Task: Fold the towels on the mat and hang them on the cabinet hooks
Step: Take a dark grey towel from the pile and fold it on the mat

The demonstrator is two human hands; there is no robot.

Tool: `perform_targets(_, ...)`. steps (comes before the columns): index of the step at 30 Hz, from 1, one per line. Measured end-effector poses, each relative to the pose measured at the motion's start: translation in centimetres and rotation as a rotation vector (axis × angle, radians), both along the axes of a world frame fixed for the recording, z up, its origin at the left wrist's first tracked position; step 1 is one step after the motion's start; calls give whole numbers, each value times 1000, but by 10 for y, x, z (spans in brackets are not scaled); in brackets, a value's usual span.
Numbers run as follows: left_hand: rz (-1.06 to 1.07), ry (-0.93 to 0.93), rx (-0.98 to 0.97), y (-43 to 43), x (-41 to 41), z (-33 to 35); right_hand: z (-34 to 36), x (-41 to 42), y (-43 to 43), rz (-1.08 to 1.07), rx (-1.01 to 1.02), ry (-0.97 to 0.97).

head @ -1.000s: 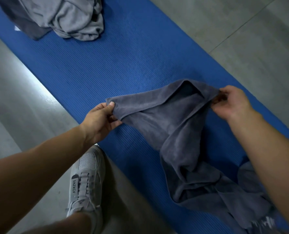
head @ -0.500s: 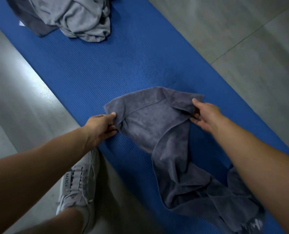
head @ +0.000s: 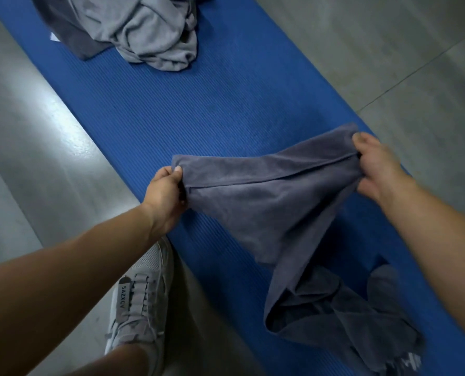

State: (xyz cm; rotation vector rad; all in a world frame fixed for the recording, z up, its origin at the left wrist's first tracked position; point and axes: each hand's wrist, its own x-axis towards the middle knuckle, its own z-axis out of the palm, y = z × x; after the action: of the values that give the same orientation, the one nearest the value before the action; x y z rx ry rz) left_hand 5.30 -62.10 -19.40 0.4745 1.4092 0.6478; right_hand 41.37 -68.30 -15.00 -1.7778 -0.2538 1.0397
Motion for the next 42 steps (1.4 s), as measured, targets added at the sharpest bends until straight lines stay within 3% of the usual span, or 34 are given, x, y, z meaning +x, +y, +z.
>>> perform_targets(5, -53, 396, 293, 33, -12, -5, -4, 37, 42, 326, -135, -738)
perform_targets(8, -123, 506, 349, 53, -11, -5, -11, 29, 82, 358, -169, -911)
perform_targets(12, -142, 516, 317, 83, -15, -10, -21, 19, 141, 370, -174, -972)
perform_targets(18, -100, 481, 230, 119, -22, -16, -29, 7, 227, 451, -191, -915)
perform_targets(22, -182, 543, 109, 117, -24, -17, -47, -2, 220, 493, -331, -787)
perform_targets(25, -247, 691, 187, 99, -18, -6, -55, -2, 179, 393, -376, -790)
perform_targets(27, -333, 677, 324, 86, -7, 7, -53, -8, 137, 347, -384, -779)
perform_targets(30, -592, 507, 472, 67, 25, 24, -43, -20, 61, 319, -386, -698)
perform_targets(34, -1140, 307, 603, 39, 75, 33, -18, -38, -28, 360, -446, -276)
perform_targets(39, -1657, 316, 847, 13, 129, 29, -3, -62, -95, 495, -434, -141)
perform_targets(42, -1864, 355, 1183, 2, 146, 16, -7, -79, -113, 411, -363, -110)
